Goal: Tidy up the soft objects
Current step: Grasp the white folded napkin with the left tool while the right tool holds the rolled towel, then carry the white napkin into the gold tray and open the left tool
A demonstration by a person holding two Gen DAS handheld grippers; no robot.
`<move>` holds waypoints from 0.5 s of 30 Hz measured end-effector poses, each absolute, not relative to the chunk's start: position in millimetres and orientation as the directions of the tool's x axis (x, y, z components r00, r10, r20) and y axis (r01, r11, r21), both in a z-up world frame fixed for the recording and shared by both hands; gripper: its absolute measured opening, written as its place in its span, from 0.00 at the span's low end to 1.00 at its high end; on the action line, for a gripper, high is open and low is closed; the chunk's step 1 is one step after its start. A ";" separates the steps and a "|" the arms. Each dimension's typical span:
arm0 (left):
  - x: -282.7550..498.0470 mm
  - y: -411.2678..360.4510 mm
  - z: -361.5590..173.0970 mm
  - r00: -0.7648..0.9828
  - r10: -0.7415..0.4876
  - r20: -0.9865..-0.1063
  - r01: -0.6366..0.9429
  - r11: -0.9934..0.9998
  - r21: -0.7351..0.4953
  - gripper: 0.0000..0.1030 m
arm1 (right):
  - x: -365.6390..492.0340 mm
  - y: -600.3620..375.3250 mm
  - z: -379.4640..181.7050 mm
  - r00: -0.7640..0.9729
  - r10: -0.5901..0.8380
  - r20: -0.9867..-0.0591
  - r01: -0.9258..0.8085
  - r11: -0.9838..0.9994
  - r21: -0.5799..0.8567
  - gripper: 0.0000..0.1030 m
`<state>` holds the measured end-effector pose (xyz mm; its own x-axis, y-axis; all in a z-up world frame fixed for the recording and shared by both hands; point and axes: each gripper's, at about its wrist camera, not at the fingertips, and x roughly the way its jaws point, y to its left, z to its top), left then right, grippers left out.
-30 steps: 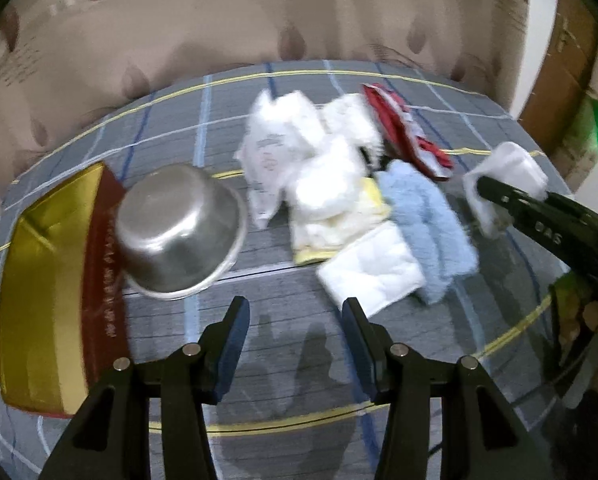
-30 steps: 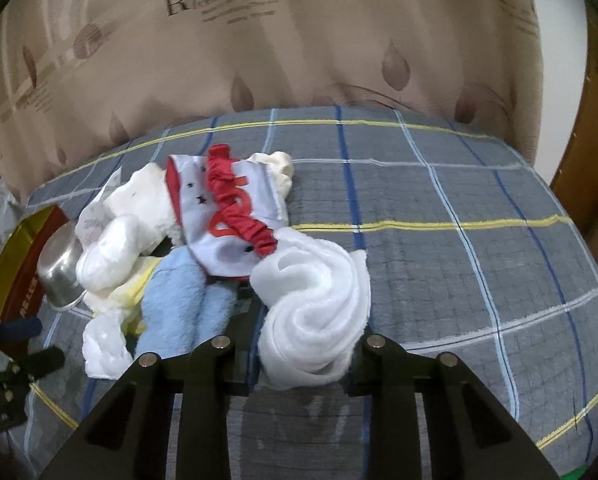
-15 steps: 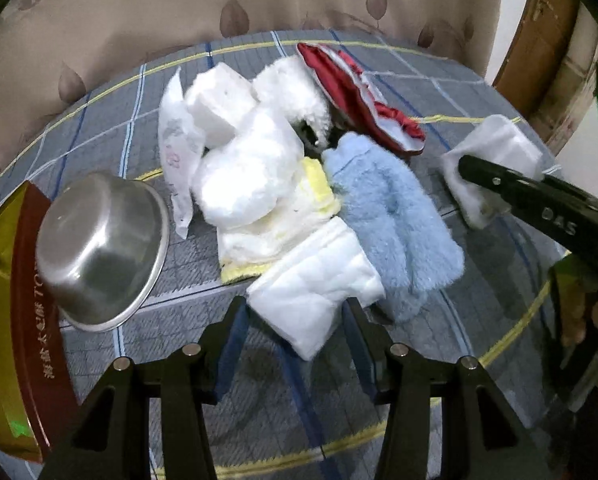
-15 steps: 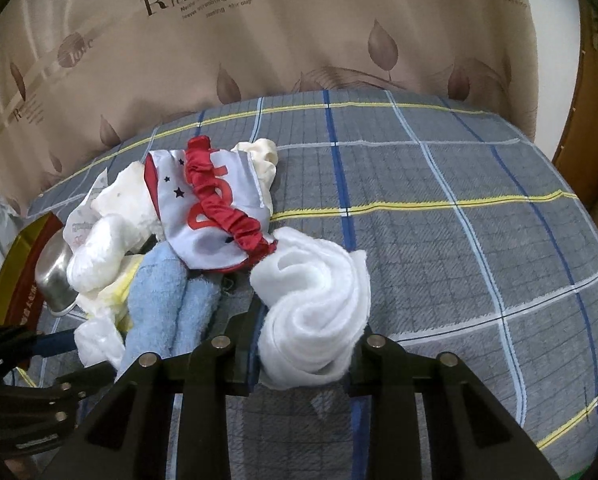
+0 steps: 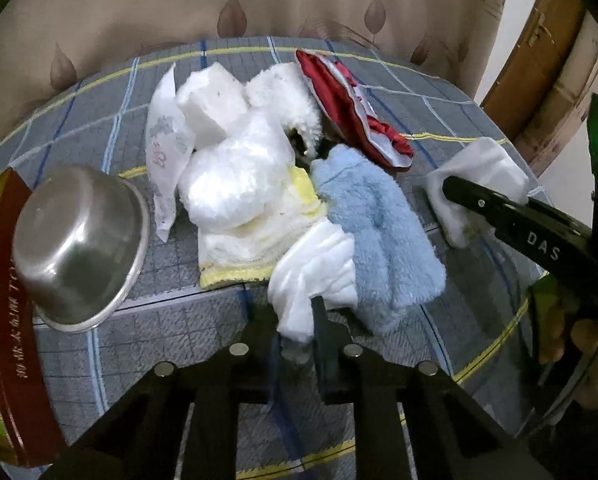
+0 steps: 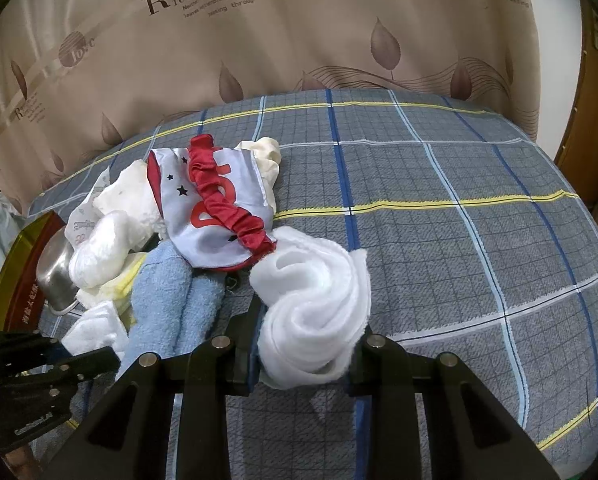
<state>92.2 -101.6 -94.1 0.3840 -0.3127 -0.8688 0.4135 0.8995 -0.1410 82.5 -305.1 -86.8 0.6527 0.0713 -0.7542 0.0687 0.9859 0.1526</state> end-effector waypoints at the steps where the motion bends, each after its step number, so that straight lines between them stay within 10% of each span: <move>1: 88.1 -102.3 -92.4 0.387 -0.313 -0.867 0.416 0.899 -0.139 0.13 | 82.6 -305.1 -86.8 0.653 0.071 -0.754 0.069 0.986 0.153 0.26; 15: 64.8 -56.0 -53.3 0.422 -0.337 -0.842 0.385 0.907 -0.171 0.12 | 81.2 -303.5 -82.1 0.665 0.065 -0.744 0.068 0.987 0.147 0.26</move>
<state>64.8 -56.0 -53.3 0.4216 -0.3371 -0.8418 0.3846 0.9072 -0.1706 81.2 -303.5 -82.1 0.6653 0.0647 -0.7438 0.0682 0.9868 0.1468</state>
